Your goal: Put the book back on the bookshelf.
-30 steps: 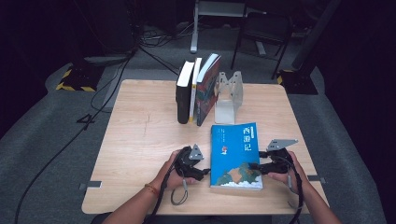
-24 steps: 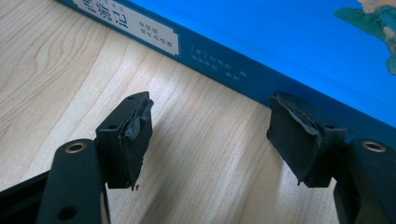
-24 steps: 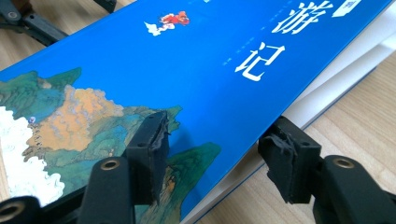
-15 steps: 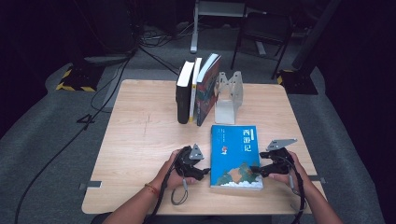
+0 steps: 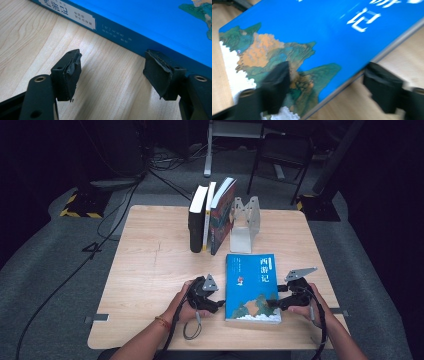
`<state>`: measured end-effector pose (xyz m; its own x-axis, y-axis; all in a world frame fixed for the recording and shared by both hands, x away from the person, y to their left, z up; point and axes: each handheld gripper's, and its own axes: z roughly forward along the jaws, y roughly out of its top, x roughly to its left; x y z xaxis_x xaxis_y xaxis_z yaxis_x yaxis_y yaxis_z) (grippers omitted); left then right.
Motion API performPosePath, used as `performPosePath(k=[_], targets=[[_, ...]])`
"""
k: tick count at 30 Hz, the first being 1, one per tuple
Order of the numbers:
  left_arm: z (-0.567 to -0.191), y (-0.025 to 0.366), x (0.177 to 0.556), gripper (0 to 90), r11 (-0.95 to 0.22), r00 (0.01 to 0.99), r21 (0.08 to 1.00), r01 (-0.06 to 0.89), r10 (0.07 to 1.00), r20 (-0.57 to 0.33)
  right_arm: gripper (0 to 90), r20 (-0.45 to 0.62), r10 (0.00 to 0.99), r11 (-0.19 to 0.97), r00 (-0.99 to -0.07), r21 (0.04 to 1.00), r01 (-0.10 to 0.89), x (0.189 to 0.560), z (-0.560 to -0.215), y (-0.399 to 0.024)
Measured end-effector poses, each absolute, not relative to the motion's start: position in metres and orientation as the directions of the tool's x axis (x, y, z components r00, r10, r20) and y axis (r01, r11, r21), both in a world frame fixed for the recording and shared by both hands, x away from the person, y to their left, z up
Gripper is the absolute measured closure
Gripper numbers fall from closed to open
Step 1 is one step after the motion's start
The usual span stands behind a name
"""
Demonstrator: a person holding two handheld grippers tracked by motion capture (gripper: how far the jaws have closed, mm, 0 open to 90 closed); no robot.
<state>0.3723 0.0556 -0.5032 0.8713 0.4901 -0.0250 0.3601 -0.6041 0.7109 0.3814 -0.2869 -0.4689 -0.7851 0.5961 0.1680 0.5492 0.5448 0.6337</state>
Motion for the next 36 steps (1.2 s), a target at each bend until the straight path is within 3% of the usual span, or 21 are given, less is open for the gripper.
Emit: performPosePath(k=[2, 11, 22, 26, 30, 36], targets=[[-0.503, 0.056, 0.372, 30.0, -0.604, 0.872, 0.711, 0.36, 0.489, -0.026, 38.6, 0.116, 0.598, 0.553, -0.793, 0.657, 0.513, 0.378, -0.465, -0.287], [-0.503, 0.057, 0.378, 28.1, -0.61, 0.868, 0.707, 0.359, 0.496, -0.012, 54.9, 0.018, 0.575, 0.562, -0.818, 0.719, 0.41, 0.372, -0.459, -0.286], [-0.503, 0.063, 0.385, 30.1, -0.609, 0.868, 0.706, 0.361, 0.496, -0.016, 47.7, 0.162, 0.543, 0.513, -0.824, 0.713, 0.477, 0.396, -0.461, -0.285], [-0.502, 0.063, 0.386, 30.2, -0.611, 0.868, 0.704, 0.362, 0.496, -0.016, 39.7, 0.247, 0.533, 0.491, -0.809, 0.689, 0.533, 0.411, -0.467, -0.277], [-0.502, 0.063, 0.385, 30.1, -0.61, 0.866, 0.703, 0.365, 0.499, -0.016, 56.2, 0.217, 0.529, 0.47, -0.82, 0.73, 0.496, 0.411, -0.467, -0.267], [-0.503, 0.064, 0.388, 29.8, -0.599, 0.85, 0.706, 0.378, 0.527, -0.009, 69.6, 0.179, 0.535, 0.438, -0.826, 0.777, 0.452, 0.401, -0.46, -0.268]])
